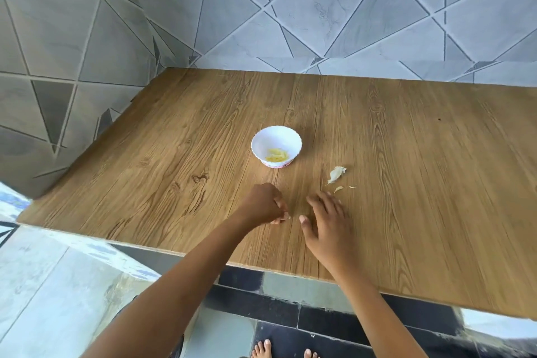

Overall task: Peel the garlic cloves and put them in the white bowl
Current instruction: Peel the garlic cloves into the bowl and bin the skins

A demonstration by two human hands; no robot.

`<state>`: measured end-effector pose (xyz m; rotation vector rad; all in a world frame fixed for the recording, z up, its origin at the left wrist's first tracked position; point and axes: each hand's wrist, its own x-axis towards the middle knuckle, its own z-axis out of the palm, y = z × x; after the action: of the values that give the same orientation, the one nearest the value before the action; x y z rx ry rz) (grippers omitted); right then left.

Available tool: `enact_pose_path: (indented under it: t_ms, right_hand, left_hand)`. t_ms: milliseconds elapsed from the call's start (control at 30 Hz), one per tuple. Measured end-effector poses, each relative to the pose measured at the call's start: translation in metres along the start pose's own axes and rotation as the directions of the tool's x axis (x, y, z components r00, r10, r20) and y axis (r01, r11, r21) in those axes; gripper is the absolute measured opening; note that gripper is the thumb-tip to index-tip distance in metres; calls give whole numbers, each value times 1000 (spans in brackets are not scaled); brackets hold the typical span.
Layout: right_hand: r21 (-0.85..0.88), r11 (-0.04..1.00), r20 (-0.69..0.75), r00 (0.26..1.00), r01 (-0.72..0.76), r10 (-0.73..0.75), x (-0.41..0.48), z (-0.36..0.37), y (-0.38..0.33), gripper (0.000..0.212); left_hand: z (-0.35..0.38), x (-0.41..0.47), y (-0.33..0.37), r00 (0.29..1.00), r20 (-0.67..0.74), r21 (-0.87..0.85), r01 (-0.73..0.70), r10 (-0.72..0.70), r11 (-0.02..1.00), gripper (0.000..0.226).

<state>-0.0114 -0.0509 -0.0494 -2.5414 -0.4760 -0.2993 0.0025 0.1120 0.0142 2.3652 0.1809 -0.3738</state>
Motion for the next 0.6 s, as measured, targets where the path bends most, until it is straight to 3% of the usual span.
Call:
enact_pose_path:
  t_ms: [100, 267, 367, 533, 600]
  right_hand:
    - [326, 945, 47, 999, -20, 5, 1, -11, -4, 28]
    - [621, 743, 213, 966, -250, 147, 12, -25, -15, 9]
    - [682, 646, 300, 937, -342, 180, 14, -29, -15, 12]
    - [669, 636, 344, 919, -385, 194, 15, -30, -22, 12]
    - [705, 470, 462, 847, -530, 263, 13, -31, -26, 13]
  left_hand:
    - [-4, -10, -9, 997, 71, -423, 8, 24, 906, 8]
    - [5, -18, -10, 999, 38, -610, -5, 35, 792, 10]
    - [7, -20, -12, 999, 26, -651, -17, 45, 759, 5]
    - [11, -20, -16, 986, -102, -539, -167, 133, 826, 8]
    - [13, -19, -19, 966, -177, -446, -252, 191, 859, 10]
